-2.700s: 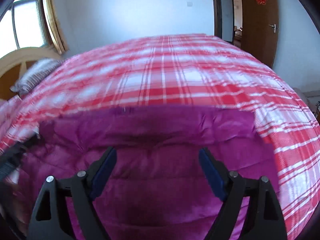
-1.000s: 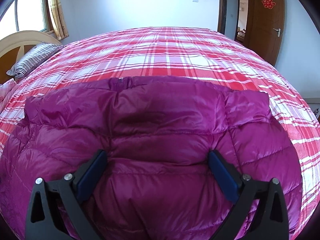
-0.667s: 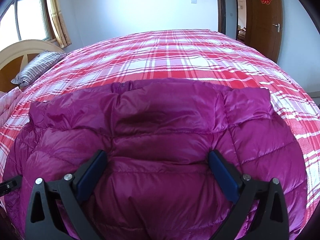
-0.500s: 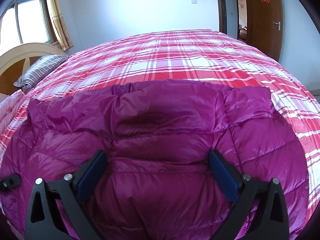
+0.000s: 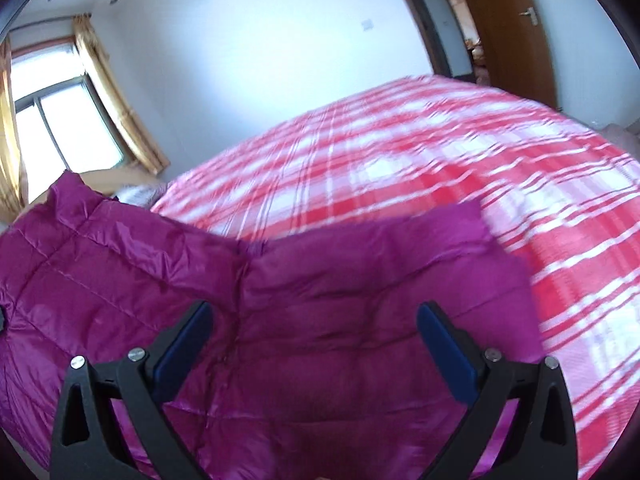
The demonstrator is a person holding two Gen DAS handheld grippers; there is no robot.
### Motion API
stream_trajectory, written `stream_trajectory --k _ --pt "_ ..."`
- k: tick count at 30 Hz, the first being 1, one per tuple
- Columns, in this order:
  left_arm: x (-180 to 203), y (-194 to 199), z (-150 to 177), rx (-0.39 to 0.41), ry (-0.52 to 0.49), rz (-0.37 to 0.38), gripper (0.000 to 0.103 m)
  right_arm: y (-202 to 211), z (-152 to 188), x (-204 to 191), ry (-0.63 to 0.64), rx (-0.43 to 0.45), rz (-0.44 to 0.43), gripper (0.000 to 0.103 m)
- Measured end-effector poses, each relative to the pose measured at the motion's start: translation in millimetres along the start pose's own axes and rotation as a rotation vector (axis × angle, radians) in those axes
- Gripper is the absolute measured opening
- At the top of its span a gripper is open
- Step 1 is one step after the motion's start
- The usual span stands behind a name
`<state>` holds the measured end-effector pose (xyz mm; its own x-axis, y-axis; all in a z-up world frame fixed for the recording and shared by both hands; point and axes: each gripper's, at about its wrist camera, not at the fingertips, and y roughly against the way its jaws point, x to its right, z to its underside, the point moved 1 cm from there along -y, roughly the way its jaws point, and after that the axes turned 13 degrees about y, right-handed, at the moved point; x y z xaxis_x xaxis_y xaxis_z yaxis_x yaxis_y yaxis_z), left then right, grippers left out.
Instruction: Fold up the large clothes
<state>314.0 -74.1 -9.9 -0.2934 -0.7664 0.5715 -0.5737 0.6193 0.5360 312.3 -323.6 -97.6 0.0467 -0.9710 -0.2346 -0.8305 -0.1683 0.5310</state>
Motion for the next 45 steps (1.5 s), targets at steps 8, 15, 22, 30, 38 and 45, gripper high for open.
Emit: stream_trajectory --k 8,15,22,30,38,45 --pt "79.7 -81.3 43.8 -0.033 -0.201 -0.044 0.011 49.6 -12.5 75.3 -0.193 0.1 0.02 0.103" --pt "110.6 -167.5 103.6 -0.021 -0.394 -0.16 0.012 84.1 -30.3 122.9 -0.214 0.138 -0.079 0.103" --pt "120.5 -183.0 152.3 0.039 -0.605 -0.181 0.021 88.1 -50.8 119.2 -0.09 0.086 -0.177 0.103" --pt "124.4 -165.3 161.4 0.048 -0.658 -0.147 0.05 6.4 -57.0 93.3 -0.007 -0.21 -0.326 0.065" --pt "126.5 -77.6 164.2 0.131 -0.666 -0.017 0.073 -8.4 -41.6 112.4 -0.01 -0.281 -0.184 0.037" --pt "54.1 -66.6 79.7 0.248 -0.455 -0.192 0.087 0.1 -34.9 112.4 -0.003 -0.284 -0.117 0.037"
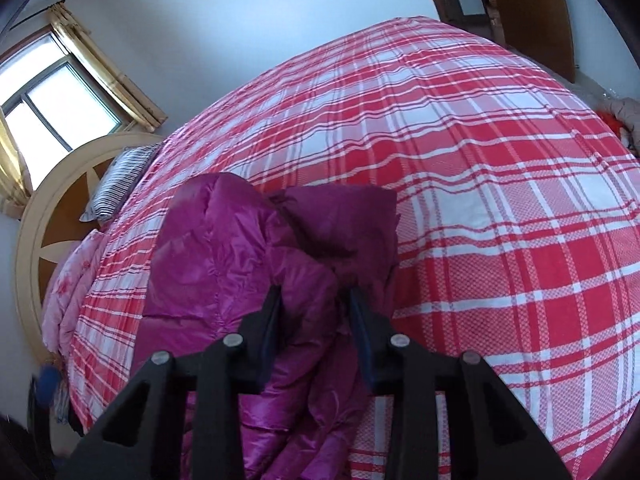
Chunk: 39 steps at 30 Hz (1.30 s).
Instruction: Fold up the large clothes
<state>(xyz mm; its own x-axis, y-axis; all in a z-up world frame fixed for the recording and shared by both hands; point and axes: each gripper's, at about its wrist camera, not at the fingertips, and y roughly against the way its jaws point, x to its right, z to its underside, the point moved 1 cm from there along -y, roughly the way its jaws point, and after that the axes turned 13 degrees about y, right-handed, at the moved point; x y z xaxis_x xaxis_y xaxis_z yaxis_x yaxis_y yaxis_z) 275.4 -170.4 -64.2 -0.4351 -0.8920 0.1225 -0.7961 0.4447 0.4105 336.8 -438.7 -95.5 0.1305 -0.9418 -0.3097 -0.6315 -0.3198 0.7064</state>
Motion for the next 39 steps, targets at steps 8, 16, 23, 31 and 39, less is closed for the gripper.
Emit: stream_trajectory --k 8,16,23,31,39 --pt "-24.7 -71.9 27.9 -0.157 0.119 -0.056 0.087 41.9 -15.9 -43.7 -0.03 0.101 0.246 0.041" --pt "-19.5 -77.2 27.4 -0.16 0.111 -0.06 0.087 38.7 -45.5 -128.5 -0.102 0.383 -0.115 0.084" --pt "-43.4 -69.8 6.9 -0.12 0.211 -0.09 0.087 -6.6 -2.6 -54.1 -0.217 0.298 0.006 0.077" --pt "-11.9 -111.7 -32.9 -0.127 0.181 -0.2 0.087 -0.5 13.3 -32.7 -0.145 0.31 0.12 0.075" --pt "-4.1 -161.6 9.7 -0.259 0.096 -0.256 0.092 -19.1 23.4 -25.7 -0.083 0.242 0.22 0.075"
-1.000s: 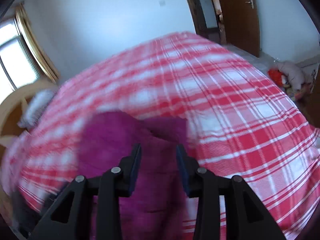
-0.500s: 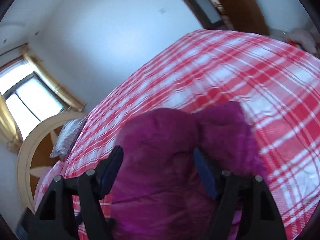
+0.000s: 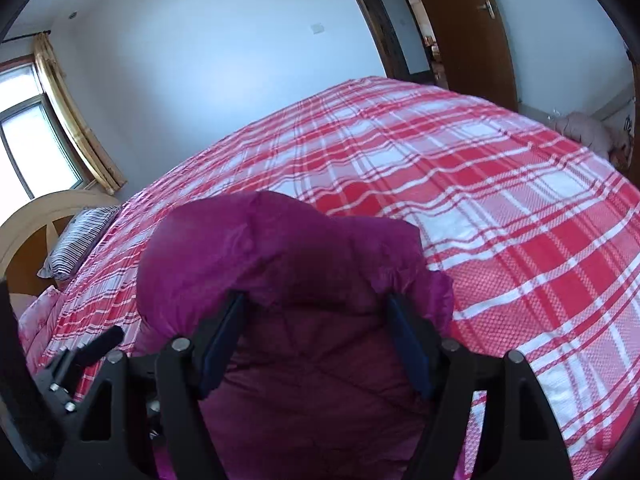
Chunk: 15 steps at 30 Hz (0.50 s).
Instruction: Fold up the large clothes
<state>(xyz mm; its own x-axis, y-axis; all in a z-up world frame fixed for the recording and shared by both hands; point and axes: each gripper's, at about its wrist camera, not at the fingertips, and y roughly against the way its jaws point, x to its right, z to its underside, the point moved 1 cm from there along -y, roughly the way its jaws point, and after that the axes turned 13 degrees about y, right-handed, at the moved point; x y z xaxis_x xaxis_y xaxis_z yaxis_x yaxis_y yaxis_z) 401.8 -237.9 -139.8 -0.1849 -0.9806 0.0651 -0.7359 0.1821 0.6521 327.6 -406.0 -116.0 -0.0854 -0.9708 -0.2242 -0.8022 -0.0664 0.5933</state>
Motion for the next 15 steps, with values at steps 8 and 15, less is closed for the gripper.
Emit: stream_trajectory --k 8,15 --pt "-7.7 -16.0 5.1 -0.033 0.035 0.033 0.097 -18.7 11.0 12.0 -0.065 -0.04 -0.067 0.076" --pt "-9.2 -23.6 7.7 -0.06 0.053 0.035 0.099 -26.2 14.2 13.0 -0.064 -0.069 -0.058 0.076"
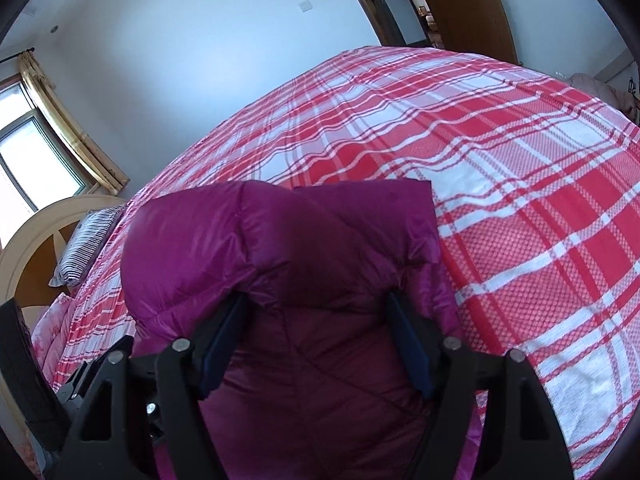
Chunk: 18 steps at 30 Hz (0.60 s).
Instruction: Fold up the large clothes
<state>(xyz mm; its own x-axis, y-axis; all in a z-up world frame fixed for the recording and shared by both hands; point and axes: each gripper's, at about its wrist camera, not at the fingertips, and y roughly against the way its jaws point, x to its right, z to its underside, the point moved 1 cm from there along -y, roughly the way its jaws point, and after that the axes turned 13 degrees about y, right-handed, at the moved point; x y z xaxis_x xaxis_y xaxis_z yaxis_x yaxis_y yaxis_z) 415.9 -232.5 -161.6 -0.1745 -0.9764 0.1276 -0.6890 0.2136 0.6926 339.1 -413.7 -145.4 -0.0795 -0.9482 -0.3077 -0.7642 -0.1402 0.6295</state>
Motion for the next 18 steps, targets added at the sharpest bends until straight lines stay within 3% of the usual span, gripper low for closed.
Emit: stream_trajectory --k 18 --pt "-3.8 -7.4 3.1 -0.019 0.022 0.009 0.1 -13.9 0.0 -8.1 0.07 -0.06 0.083 0.08"
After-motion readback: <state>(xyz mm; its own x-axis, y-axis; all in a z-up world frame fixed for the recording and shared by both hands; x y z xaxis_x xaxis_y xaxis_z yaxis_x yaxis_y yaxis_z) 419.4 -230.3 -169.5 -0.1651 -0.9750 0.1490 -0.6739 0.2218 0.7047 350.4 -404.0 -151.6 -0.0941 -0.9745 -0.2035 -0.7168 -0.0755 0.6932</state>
